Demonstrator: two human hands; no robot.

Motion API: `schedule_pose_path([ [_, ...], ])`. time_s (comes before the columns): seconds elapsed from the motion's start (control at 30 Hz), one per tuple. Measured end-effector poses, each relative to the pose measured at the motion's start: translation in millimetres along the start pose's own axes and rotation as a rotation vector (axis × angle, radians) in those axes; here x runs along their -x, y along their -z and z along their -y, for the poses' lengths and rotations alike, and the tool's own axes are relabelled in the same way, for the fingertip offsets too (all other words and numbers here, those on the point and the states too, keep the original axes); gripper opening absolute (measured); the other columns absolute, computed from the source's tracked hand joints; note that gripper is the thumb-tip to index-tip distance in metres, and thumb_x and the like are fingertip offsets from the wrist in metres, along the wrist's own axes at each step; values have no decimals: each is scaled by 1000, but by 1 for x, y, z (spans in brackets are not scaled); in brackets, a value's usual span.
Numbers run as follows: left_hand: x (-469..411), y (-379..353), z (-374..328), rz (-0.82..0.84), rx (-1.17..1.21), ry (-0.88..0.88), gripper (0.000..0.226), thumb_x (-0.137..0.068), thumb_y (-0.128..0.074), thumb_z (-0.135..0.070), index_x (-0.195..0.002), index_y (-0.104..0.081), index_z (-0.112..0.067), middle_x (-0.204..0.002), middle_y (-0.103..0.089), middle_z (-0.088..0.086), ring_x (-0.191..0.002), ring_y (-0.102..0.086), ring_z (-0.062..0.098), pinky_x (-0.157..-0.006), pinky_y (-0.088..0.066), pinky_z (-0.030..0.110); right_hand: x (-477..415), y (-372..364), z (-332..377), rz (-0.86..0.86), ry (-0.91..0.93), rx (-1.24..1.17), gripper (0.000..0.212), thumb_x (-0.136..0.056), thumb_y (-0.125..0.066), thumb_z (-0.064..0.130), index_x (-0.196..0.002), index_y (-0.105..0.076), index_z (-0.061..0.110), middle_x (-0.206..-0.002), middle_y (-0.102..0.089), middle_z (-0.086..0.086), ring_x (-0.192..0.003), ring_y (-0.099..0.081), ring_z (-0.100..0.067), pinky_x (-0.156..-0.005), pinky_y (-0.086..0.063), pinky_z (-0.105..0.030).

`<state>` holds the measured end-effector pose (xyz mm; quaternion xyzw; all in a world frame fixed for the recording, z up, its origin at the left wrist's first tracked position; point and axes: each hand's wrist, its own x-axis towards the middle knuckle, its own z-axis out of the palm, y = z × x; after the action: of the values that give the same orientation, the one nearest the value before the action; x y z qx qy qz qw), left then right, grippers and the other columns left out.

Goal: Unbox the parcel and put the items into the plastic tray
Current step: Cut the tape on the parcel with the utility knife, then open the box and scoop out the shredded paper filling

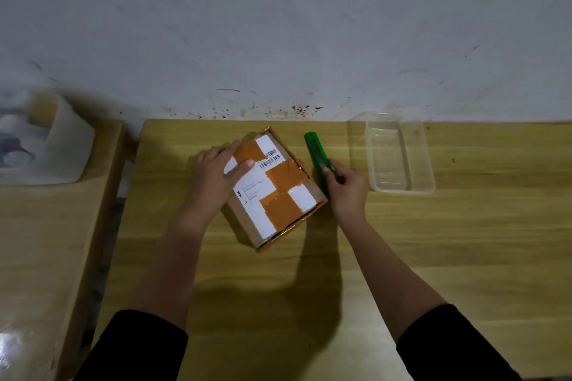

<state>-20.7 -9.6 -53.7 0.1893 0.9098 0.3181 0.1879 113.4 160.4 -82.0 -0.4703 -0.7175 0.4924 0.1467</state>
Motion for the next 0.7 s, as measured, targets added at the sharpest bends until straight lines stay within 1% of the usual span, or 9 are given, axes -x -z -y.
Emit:
schedule_pose_path([
  [0.07,-8,4,3,52,8,-64,56,-87,-55,-43,-139,-41,-29,-137,-46,5,-127,-33,26,-94,-34,37,-3,-3,1,-29,28,35,34,-85,-64,17,-118,-62,9,-109,-65,-10,-93,-59,-16,-82,-50,-24],
  [0.17,-16,8,4,103,-5,-137,55,-87,-57,-39,-138,-42,-28,-136,-48,4,-127,-33,23,-91,-29,28,-8,-8,1,-51,85,114,32,-83,-67,21,-114,-66,12,-95,-62,-7,-83,-58,-16,-62,-41,-9],
  [0.23,-17,8,2,113,-3,-150,56,-86,-59,-38,-138,-41,-29,-137,-47,3,-129,-32,21,-92,-26,25,-11,-10,3,-65,103,139,30,-84,-66,21,-112,-66,11,-90,-58,-3,-80,-56,-15,-56,-39,-3],
  [0.33,-12,7,0,62,-3,-142,57,-85,-60,-40,-138,-44,-26,-142,-42,1,-133,-28,18,-98,-26,27,-15,-13,6,-72,112,157,28,-85,-64,19,-111,-66,8,-92,-58,-4,-77,-53,-13,-55,-39,-2],
  [0.43,1,4,-6,-65,28,-98,57,-86,-58,-41,-138,-43,-22,-152,-29,0,-143,-13,17,-110,-23,34,-10,-15,9,-69,116,134,27,-90,-56,17,-110,-66,3,-91,-59,-8,-75,-50,-11,-56,-36,1],
  [0.47,9,3,-9,-114,47,-61,57,-89,-55,-40,-140,-40,-21,-155,-23,0,-145,-8,17,-110,-23,32,-5,-15,11,-84,124,110,27,-92,-53,16,-111,-65,2,-92,-58,-6,-79,-51,-11,-62,-36,0],
  [0.57,37,-11,-14,-243,138,78,56,-95,-43,-40,-146,-27,-23,-157,-12,3,-143,-16,19,-97,-32,17,9,-15,30,-83,165,-23,28,-93,-49,15,-118,-62,8,-100,-58,1,-95,-54,-12,-79,-42,-17],
  [0.63,63,-25,-17,-305,270,142,57,-95,-40,-39,-147,-19,-26,-157,-10,2,-138,-29,19,-80,-40,10,8,-19,49,39,229,-59,30,-94,-47,16,-122,-58,11,-112,-58,0,-104,-51,-9,-85,-40,-15],
  [0.7,96,-42,-22,-329,434,195,62,-95,-42,-35,-148,-12,-25,-157,-6,0,-140,-24,16,-84,-41,12,-2,-26,66,225,276,-32,34,-95,-45,18,-129,-52,15,-131,-51,-3,-119,-46,-12,-95,-35,-18],
])
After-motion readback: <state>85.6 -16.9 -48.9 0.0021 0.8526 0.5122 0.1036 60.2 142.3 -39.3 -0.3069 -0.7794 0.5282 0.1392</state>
